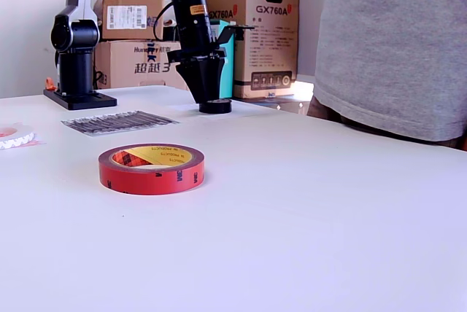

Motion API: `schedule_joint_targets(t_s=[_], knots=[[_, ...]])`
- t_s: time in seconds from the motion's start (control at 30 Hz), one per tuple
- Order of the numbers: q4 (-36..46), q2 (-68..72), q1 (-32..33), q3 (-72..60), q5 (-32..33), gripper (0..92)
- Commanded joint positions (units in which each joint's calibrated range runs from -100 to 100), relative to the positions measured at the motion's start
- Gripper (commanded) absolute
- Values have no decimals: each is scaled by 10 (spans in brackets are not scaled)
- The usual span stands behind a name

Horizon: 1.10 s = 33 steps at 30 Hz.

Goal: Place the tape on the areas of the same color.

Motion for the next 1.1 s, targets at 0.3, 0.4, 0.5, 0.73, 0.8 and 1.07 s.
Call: schedule_joint_targets(t_s=[0.3, 0.4, 0.5, 0.73, 0.8, 1.07], knots=[[-7, 12, -2, 1, -6, 451], [-7, 12, 0, 2, -6, 451], [-7, 13, 1, 2, -6, 451], [-7, 13, 1, 2, -6, 351], [-7, 13, 1, 2, -6, 278], [-7, 13, -2, 2, -6, 49]])
